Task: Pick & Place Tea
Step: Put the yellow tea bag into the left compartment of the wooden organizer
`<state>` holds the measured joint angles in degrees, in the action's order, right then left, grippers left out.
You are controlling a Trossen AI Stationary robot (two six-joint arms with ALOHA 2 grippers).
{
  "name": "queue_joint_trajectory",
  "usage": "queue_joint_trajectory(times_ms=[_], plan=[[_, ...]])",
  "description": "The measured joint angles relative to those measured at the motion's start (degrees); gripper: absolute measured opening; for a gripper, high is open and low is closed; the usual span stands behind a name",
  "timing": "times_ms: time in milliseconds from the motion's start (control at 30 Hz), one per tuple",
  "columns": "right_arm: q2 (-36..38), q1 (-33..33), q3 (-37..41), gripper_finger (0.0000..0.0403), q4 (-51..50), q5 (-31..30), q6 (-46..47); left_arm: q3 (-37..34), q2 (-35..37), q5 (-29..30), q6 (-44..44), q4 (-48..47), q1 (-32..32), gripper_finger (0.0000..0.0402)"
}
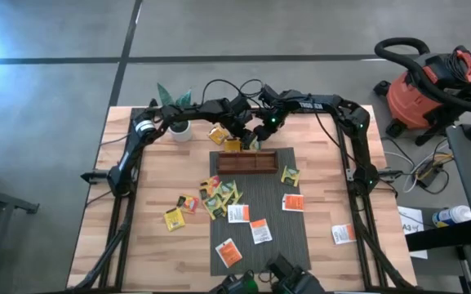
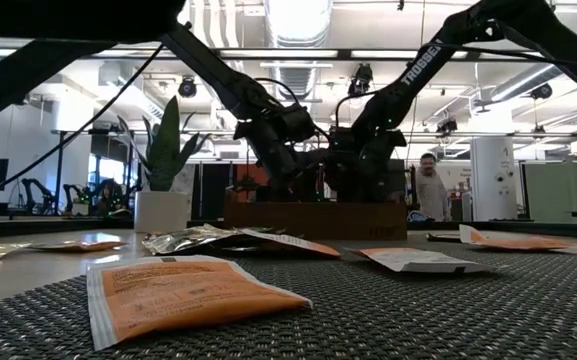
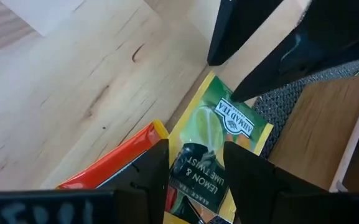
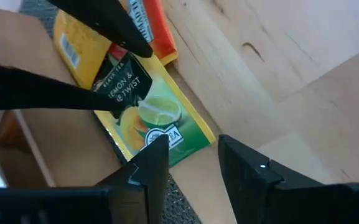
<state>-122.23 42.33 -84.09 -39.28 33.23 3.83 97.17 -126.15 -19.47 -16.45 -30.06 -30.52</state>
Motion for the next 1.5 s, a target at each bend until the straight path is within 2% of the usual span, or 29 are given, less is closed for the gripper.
queue_joint_trajectory(times_ms=[133,400,567,733,867,1100,1500], plan=[[0.0,-0.2,0.0,0.0126,0.4,0.0,-1.6,0.0,0.0,0.0,-0.1,0.0,0.0,0.0147],[0.1,-0.1,0.0,0.0075,0.8,-1.4,-2.6,0.0,1.3,0.8,1.9,-1.5,0.2,0.0147],[0.7,-0.2,0.0,0.0078,-0.4,-1.5,-3.7,0.0,2.2,1.6,6.2,-5.2,0.9,0.0147],[0.9,-1.2,0.0,0.0080,-4.3,4.2,-6.7,-0.3,2.2,1.6,4.7,-6.4,0.8,0.0147],[0.5,-2.8,0.2,0.0069,-2.7,4.2,-6.8,-0.6,2.2,1.6,2.7,-6.5,0.5,0.0147],[-1.1,-3.9,0.1,0.0059,-0.2,-1.7,-2.8,-0.9,2.1,4.1,1.7,-8.6,0.4,0.0147],[-1.0,-2.8,0.2,0.0059,1.2,-2.5,-2.7,-1.0,1.8,4.6,-0.7,-5.4,0.3,0.0147]])
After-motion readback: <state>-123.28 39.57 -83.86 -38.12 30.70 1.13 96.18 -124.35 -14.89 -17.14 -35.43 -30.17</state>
